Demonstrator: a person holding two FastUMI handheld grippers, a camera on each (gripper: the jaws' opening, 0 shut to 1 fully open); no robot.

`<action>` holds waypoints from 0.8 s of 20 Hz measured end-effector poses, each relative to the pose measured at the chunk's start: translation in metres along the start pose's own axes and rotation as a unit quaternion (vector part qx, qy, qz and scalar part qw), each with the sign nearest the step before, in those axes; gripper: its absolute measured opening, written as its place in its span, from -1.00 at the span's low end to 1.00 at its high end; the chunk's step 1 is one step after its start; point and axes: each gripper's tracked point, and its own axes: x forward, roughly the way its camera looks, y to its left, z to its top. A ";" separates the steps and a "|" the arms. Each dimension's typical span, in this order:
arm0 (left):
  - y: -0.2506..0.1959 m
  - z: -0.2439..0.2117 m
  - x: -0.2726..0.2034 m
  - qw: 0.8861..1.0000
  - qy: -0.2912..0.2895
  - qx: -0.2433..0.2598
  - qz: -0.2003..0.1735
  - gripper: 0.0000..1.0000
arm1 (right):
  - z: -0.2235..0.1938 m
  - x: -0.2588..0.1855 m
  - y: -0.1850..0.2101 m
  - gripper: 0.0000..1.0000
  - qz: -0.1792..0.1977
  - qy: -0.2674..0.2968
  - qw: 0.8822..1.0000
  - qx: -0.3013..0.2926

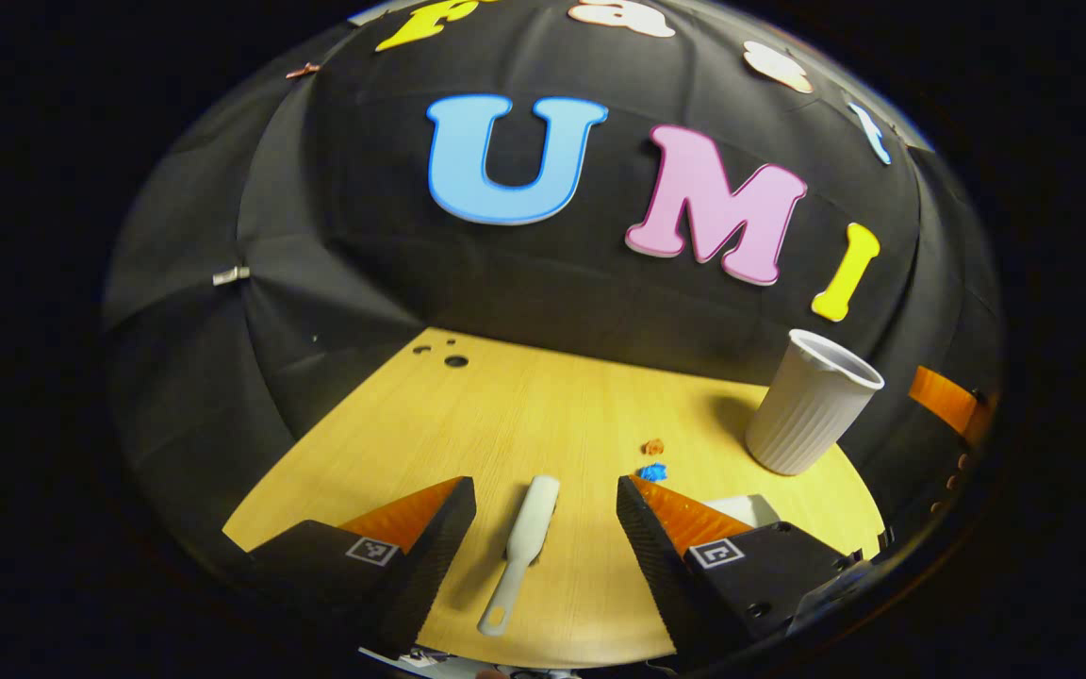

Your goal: Pick up the small broom and dustpan from the desktop, sweep the trash into the dustpan with the broom, and then empty the trash into the garbage bin.

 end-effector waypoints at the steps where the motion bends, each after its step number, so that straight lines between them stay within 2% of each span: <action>1: 0.006 -0.011 0.007 1.000 0.018 0.000 0.004 0.92 | -0.005 0.002 0.002 0.95 0.001 0.007 1.000 0.002; 5: 0.020 -0.051 0.032 0.996 0.089 0.015 0.008 0.92 | -0.024 0.006 0.009 0.95 0.006 0.040 0.999 0.006; 9: 0.023 -0.091 0.054 0.988 0.153 0.017 -0.010 0.90 | -0.046 0.005 0.011 0.96 0.002 0.070 0.998 -0.001; 13: 0.031 -0.122 0.075 0.976 0.215 0.027 -0.015 0.83 | -0.068 -0.005 0.007 0.96 -0.007 0.101 0.995 -0.004; 15: 0.032 -0.141 0.080 0.967 0.253 0.034 -0.022 0.85 | -0.075 -0.007 0.005 0.95 -0.012 0.110 0.994 -0.006; 16: 0.032 -0.147 0.083 0.962 0.269 0.039 -0.024 0.80 | -0.079 -0.007 0.003 0.96 -0.014 0.115 0.993 -0.007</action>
